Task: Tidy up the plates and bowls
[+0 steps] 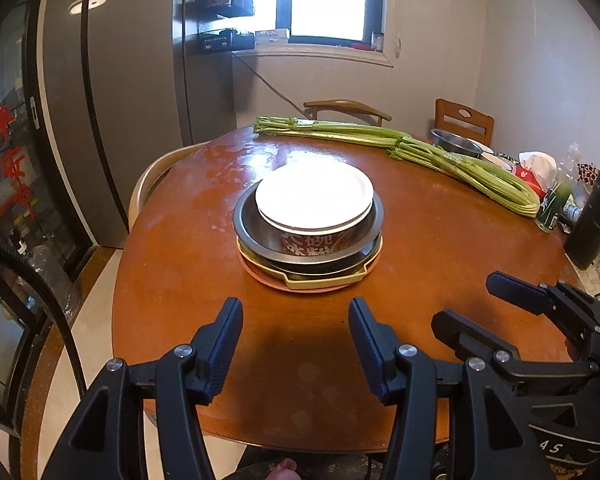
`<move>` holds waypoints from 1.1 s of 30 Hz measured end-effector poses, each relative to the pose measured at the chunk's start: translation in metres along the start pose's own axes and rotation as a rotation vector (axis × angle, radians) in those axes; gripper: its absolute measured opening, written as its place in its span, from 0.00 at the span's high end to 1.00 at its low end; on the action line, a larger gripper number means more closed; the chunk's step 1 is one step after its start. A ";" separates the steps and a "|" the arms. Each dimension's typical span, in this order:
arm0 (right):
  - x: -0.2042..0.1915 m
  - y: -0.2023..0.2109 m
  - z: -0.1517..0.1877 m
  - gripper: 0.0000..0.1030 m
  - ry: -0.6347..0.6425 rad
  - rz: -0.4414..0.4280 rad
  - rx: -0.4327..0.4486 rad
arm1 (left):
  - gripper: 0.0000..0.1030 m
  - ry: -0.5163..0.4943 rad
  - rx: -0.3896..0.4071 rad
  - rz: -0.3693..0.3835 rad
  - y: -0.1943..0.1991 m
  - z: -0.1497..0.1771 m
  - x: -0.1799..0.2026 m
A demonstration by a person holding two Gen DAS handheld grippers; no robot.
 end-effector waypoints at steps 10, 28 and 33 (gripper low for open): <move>0.000 0.006 0.006 0.29 -0.012 0.005 0.011 | 0.46 0.000 0.016 -0.017 0.008 0.005 0.001; -0.001 0.002 0.015 0.29 -0.023 0.002 -0.002 | 0.46 -0.001 -0.008 -0.017 0.002 0.013 -0.001; 0.000 0.003 0.017 0.29 -0.024 0.000 -0.002 | 0.46 -0.003 -0.016 -0.018 -0.001 0.016 0.001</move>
Point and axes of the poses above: each gripper's, at about its wrist camera, not at the fingertips, and y roughly against the way its jaws point, x to its right, z to its underside, the point moved 7 cm from there along -y, roughly the way its jaws point, and after that the axes turned 10 degrees about -x, right-handed, at the moved point
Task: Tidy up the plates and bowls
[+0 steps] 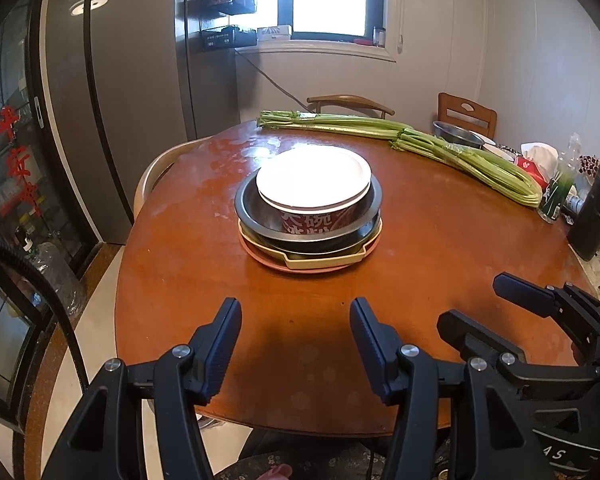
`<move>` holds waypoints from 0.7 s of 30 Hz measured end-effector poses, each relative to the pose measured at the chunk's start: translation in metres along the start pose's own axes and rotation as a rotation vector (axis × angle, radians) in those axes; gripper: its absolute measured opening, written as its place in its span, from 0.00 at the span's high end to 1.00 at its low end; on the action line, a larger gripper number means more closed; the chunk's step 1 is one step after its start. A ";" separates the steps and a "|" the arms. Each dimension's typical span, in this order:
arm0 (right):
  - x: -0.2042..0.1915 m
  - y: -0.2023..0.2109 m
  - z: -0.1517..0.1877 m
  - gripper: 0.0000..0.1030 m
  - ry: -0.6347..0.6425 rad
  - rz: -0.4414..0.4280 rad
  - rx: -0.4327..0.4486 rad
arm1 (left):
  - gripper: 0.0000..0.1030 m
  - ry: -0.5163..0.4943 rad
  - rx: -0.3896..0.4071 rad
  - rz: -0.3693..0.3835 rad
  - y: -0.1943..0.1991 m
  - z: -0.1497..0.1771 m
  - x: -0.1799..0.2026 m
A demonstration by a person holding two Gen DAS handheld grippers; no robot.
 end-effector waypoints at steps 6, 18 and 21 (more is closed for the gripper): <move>0.000 0.000 0.000 0.29 -0.001 0.001 0.000 | 0.45 0.000 0.002 -0.004 0.001 0.000 -0.001; 0.004 0.005 0.002 0.29 -0.010 0.011 0.006 | 0.45 0.000 0.006 -0.012 0.003 0.002 -0.006; 0.005 0.006 0.002 0.29 -0.012 0.015 0.007 | 0.45 -0.001 0.005 -0.016 0.003 0.002 -0.007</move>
Point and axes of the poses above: each gripper's, at about its wrist camera, not at the fingertips, and y roughly against the way its jaws point, x to its right, z to its underside, the point moved 7 cm from there along -y, roughly the way its jaws point, and after that the axes turned 10 degrees about -x, right-handed, at the moved point
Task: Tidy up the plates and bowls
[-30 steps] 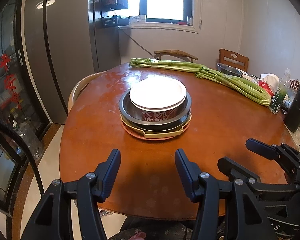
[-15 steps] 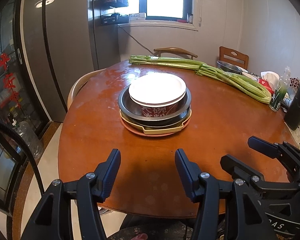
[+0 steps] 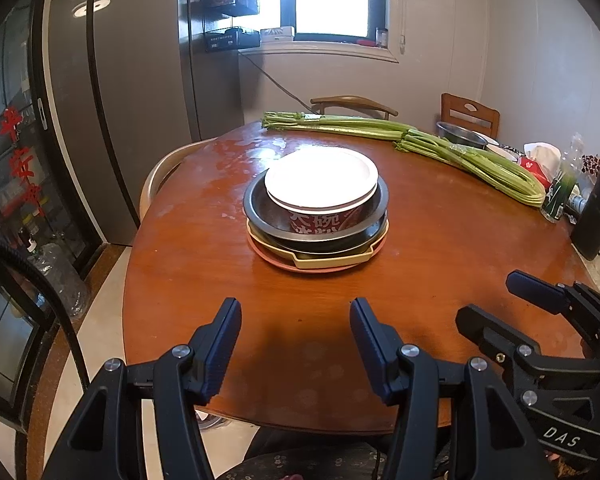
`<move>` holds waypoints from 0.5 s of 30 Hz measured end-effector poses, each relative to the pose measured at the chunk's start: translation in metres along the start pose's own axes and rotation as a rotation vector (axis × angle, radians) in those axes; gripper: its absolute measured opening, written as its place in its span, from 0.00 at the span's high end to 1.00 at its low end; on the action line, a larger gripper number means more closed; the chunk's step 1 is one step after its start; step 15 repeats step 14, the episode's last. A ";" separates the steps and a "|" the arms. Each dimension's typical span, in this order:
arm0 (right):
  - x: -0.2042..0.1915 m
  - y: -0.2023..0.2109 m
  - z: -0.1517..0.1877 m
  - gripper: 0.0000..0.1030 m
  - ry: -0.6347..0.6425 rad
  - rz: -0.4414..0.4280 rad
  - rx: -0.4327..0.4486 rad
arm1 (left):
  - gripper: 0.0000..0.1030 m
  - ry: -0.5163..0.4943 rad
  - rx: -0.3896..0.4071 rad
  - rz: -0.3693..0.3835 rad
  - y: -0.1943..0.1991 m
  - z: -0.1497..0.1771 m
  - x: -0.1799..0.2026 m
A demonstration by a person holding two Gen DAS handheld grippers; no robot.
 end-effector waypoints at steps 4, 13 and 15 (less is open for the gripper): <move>0.000 0.000 -0.001 0.29 0.002 0.004 0.001 | 0.45 0.003 -0.001 -0.004 -0.001 -0.001 -0.002; 0.004 -0.009 -0.005 0.28 0.016 0.020 -0.024 | 0.45 0.001 -0.014 -0.029 -0.014 -0.014 -0.015; 0.007 -0.009 -0.006 0.27 0.014 0.025 -0.028 | 0.44 0.001 -0.020 -0.031 -0.017 -0.019 -0.020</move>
Point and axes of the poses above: each gripper's, at about its wrist camera, not at the fingertips, and y roughly against the way its jaws point, x to its right, z to its underside, the point moved 7 cm from there along -y, roughly the way its jaws point, and after that the axes turned 10 degrees about -x, right-handed, at the moved point
